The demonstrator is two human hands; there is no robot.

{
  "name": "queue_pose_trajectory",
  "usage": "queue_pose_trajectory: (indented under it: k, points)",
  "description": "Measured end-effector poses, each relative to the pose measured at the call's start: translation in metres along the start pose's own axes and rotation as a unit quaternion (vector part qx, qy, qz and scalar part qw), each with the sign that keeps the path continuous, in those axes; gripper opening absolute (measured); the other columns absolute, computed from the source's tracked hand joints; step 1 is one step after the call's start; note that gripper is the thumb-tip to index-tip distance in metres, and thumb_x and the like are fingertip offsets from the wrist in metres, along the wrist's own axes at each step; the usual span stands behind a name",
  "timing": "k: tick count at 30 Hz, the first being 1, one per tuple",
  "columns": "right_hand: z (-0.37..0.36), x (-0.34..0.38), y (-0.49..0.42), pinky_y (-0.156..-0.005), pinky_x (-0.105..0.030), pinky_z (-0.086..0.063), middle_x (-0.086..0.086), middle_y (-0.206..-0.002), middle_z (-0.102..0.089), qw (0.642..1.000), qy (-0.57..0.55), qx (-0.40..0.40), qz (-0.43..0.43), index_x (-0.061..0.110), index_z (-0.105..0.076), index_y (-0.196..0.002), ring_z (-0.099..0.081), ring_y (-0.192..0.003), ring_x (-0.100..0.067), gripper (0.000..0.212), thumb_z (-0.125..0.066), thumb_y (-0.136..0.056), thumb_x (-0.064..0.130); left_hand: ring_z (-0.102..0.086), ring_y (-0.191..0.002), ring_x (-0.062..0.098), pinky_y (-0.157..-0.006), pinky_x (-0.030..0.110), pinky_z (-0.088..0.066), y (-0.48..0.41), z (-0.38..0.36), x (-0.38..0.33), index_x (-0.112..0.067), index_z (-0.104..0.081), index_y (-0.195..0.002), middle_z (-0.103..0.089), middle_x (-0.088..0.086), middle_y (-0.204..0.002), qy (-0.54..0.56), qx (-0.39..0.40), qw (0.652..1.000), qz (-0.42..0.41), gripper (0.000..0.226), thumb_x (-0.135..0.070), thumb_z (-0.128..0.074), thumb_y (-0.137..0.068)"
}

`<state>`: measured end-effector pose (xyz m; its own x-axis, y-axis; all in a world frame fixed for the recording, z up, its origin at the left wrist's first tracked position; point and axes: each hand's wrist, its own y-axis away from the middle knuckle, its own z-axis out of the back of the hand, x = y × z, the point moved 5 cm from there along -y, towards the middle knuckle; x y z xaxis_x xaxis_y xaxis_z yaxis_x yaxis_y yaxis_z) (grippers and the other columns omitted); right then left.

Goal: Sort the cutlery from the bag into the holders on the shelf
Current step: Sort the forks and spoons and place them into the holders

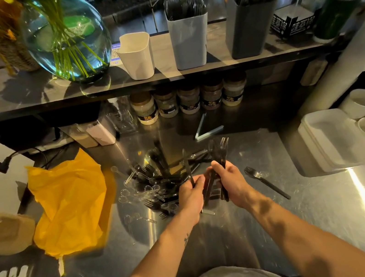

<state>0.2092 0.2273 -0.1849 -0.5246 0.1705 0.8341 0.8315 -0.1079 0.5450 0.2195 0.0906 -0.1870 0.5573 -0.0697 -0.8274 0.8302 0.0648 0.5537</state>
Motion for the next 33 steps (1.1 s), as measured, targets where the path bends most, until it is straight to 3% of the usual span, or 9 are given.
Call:
queue_pose_trajectory:
  k: [2,6,9,12,18,23,26,31,33]
  points:
    - [0.002,0.004,-0.003,-0.086,-0.049,-0.06,-0.008,-0.087,-0.068,1.0,-0.006,-0.014,-0.017,0.01,-0.059,-0.105,-0.07,-0.084,-0.026,0.028,-0.055,-0.102,0.038,-0.066,-0.093,0.013,-0.076,0.028,-0.055,-0.003,0.005,-0.002,-0.031,-0.071,-0.102,-0.07,-0.001,-0.101,-0.004,-0.016,1.0,-0.011,0.024,-0.034,-0.048,-0.107]
    - [0.001,0.027,-0.011,-0.076,-0.037,-0.049,0.001,-0.069,-0.051,0.995,-0.098,-0.013,-0.009,0.013,-0.054,-0.103,-0.05,-0.065,-0.015,0.01,-0.049,-0.105,0.021,-0.044,-0.06,0.009,-0.052,0.023,-0.036,-0.01,0.005,-0.012,-0.021,-0.07,-0.105,-0.052,0.0,-0.075,0.034,0.004,0.999,0.041,0.028,-0.036,-0.046,-0.107]
    - [-0.003,0.051,-0.015,-0.051,-0.027,-0.033,0.003,-0.063,-0.042,0.992,-0.122,-0.003,-0.011,0.014,-0.051,-0.101,-0.036,-0.052,-0.012,0.008,-0.045,-0.102,0.018,-0.048,-0.069,0.011,-0.057,0.028,-0.034,-0.015,-0.001,-0.03,-0.023,-0.072,-0.097,-0.059,-0.001,-0.078,0.056,0.034,0.996,0.059,0.036,-0.05,-0.048,-0.103]
    - [-0.01,0.079,-0.018,-0.047,-0.027,-0.022,0.002,-0.061,-0.041,0.992,-0.128,0.009,0.005,0.012,-0.056,-0.099,-0.031,-0.048,-0.012,0.024,-0.035,-0.1,0.024,-0.047,-0.07,0.013,-0.063,0.031,-0.032,-0.018,-0.007,-0.056,-0.022,-0.072,-0.089,-0.062,-0.002,-0.074,0.093,0.055,0.994,0.033,0.041,-0.049,-0.044,-0.102]
    - [-0.013,0.125,-0.028,-0.044,-0.023,-0.029,0.002,-0.061,-0.048,0.99,-0.132,-0.011,0.041,0.01,-0.061,-0.1,-0.039,-0.046,-0.01,0.031,-0.034,-0.105,0.024,-0.06,-0.089,0.022,-0.082,0.038,-0.043,-0.022,-0.01,-0.106,-0.013,-0.073,-0.1,-0.071,0.009,-0.092,0.09,0.071,0.993,-0.012,0.04,-0.046,-0.05,-0.095]
    - [-0.009,0.162,-0.04,-0.056,-0.025,-0.038,0.005,-0.07,-0.053,0.991,-0.068,-0.006,0.113,0.014,-0.06,-0.104,-0.044,-0.058,-0.008,0.027,-0.036,-0.11,0.025,-0.045,-0.07,0.011,-0.065,0.031,-0.034,-0.029,-0.02,-0.161,-0.024,-0.065,-0.083,-0.055,-0.001,-0.076,0.076,0.081,0.991,-0.074,0.031,-0.035,-0.043,-0.101]
    - [-0.003,0.199,-0.036,-0.062,-0.025,-0.042,0.002,-0.078,-0.055,0.985,-0.024,0.005,0.172,0.015,-0.059,-0.105,-0.047,-0.063,-0.007,0.021,-0.04,-0.11,0.022,-0.046,-0.075,0.012,-0.072,0.034,-0.034,-0.031,-0.031,-0.198,-0.024,-0.062,-0.079,-0.057,-0.001,-0.081,0.064,0.081,0.989,-0.108,0.036,-0.034,-0.038,-0.104]
    - [-0.004,0.273,-0.031,-0.074,-0.034,-0.046,-0.004,-0.081,-0.057,0.969,-0.021,0.062,0.237,0.009,-0.056,-0.106,-0.051,-0.067,-0.013,0.018,-0.042,-0.11,0.02,-0.058,-0.088,0.014,-0.071,0.028,-0.041,-0.032,-0.039,-0.254,-0.017,-0.066,-0.101,-0.067,0.0,-0.096,0.084,0.082,0.978,-0.17,0.033,-0.03,-0.038,-0.11]
    - [-0.007,0.301,-0.038,-0.07,-0.036,-0.047,-0.006,-0.08,-0.058,0.97,-0.045,0.044,0.234,0.009,-0.055,-0.108,-0.053,-0.066,-0.016,0.016,-0.041,-0.109,0.017,-0.06,-0.098,0.015,-0.075,0.026,-0.044,-0.03,-0.038,-0.277,-0.024,-0.07,-0.102,-0.068,-0.002,-0.104,0.09,0.05,0.974,-0.201,0.028,-0.028,-0.043,-0.109]
